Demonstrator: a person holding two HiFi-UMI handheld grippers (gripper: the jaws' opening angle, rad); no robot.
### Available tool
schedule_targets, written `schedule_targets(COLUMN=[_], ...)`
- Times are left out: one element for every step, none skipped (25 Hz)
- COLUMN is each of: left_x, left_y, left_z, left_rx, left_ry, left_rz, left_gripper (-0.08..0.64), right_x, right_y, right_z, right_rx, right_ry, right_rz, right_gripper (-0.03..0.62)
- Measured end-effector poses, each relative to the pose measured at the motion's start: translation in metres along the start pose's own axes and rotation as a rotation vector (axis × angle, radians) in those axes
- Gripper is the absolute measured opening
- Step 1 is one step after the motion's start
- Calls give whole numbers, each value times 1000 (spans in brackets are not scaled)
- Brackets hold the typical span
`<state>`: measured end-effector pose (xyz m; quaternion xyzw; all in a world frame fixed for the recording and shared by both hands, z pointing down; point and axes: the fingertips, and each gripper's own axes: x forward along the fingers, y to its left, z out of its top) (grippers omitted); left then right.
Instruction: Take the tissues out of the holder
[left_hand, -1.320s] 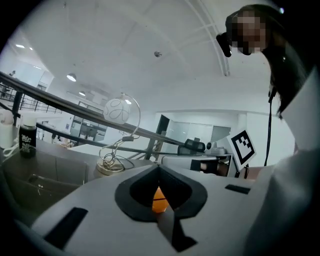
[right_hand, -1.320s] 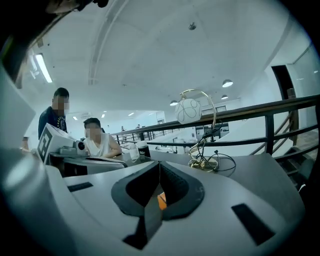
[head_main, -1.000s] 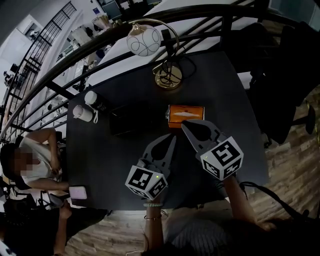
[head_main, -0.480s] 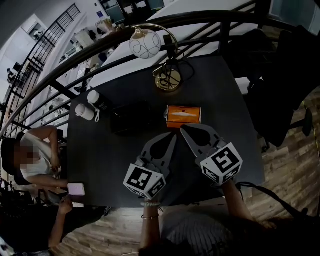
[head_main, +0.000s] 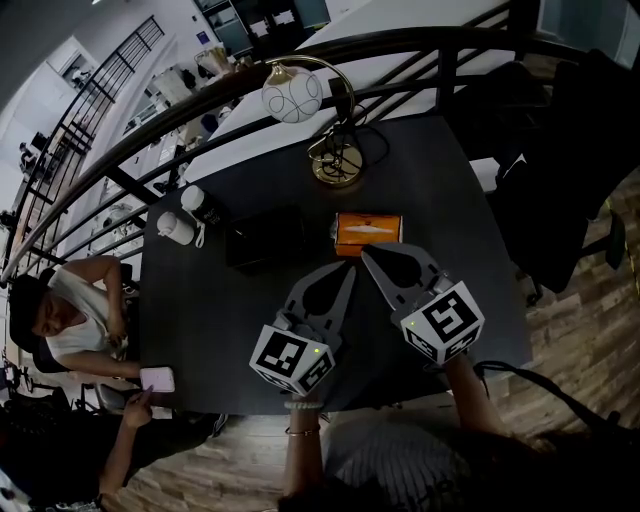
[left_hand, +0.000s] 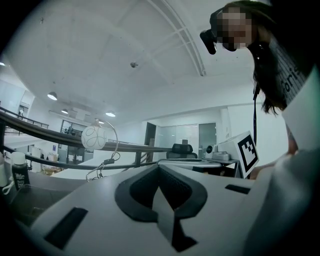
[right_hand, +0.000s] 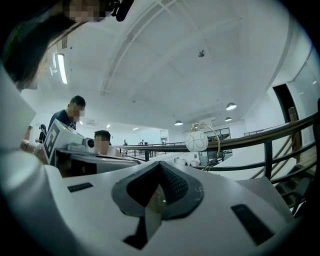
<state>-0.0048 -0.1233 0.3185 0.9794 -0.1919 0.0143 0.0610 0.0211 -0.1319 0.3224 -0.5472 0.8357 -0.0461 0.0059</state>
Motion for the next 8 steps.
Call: schedule_targets(left_x=[0, 0, 0, 0, -1, -1, -1, -1], left_y=[0, 0, 0, 0, 0, 0, 0, 0], left_z=[1, 1, 1, 1, 1, 1, 1, 1], left_rx=[0, 1, 3, 5, 6, 7, 7, 8], left_ry=[0, -1, -1, -2, -3, -3, -4, -4], left_rz=[0, -1, -1, -1, 0, 1, 1, 1], left_gripper=[8, 8, 8, 8, 8, 8, 8, 8], right_x=[0, 0, 0, -1, -1, -1, -1, -1], right_y=[0, 0, 0, 0, 0, 0, 0, 0], right_z=[1, 1, 1, 1, 0, 0, 0, 0], right_rx=[-3, -4, -5, -5, -6, -8, -11, -14], right_ry=[-2, -4, -4, -4, -4, -4, -5, -6], right_rz=[-2, -3, -4, -5, -5, -4, -3, -1], right_gripper=[14, 14, 14, 14, 14, 14, 14, 14])
